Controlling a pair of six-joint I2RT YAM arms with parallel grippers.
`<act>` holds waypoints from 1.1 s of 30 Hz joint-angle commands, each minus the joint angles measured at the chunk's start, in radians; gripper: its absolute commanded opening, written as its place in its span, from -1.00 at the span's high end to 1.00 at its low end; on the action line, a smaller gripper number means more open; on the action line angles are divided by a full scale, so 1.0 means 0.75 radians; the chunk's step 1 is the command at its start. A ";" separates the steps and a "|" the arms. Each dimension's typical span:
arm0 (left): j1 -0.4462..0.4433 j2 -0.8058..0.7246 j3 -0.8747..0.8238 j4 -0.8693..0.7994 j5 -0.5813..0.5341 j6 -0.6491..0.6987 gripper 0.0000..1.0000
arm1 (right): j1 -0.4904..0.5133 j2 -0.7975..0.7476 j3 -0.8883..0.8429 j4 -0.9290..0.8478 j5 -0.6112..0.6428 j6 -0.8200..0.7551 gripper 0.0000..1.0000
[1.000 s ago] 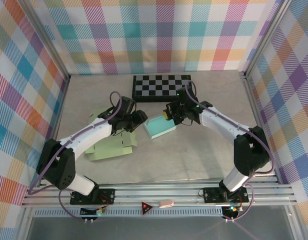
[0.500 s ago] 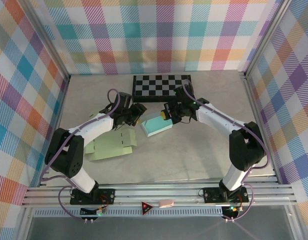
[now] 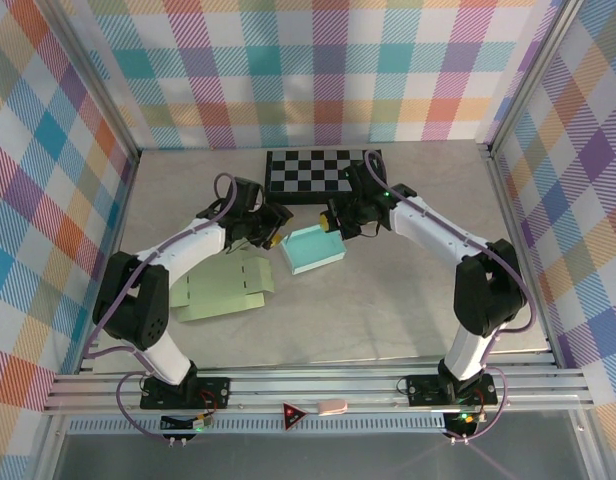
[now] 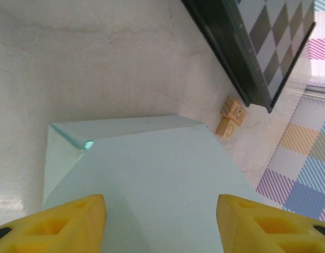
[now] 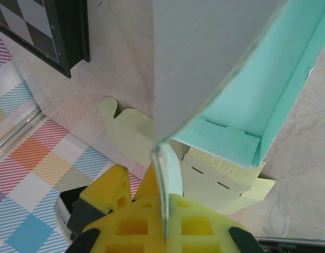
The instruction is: Fold the paper box
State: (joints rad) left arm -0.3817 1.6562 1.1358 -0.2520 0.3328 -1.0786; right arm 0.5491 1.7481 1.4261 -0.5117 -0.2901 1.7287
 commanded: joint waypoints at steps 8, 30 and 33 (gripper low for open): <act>0.043 0.036 0.099 -0.233 0.121 0.048 -0.16 | -0.008 0.062 0.093 -0.120 -0.043 0.021 1.00; 0.010 0.062 0.104 -0.046 0.211 -0.154 -0.16 | -0.008 0.086 0.235 -0.215 -0.086 0.133 1.00; 0.002 0.074 0.120 -0.046 0.215 -0.161 -0.15 | -0.008 0.096 0.257 -0.230 -0.100 0.136 1.00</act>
State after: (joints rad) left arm -0.3679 1.6936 1.1957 -0.3069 0.4637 -1.1751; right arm 0.5419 1.8069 1.5772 -0.6434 -0.3042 1.7897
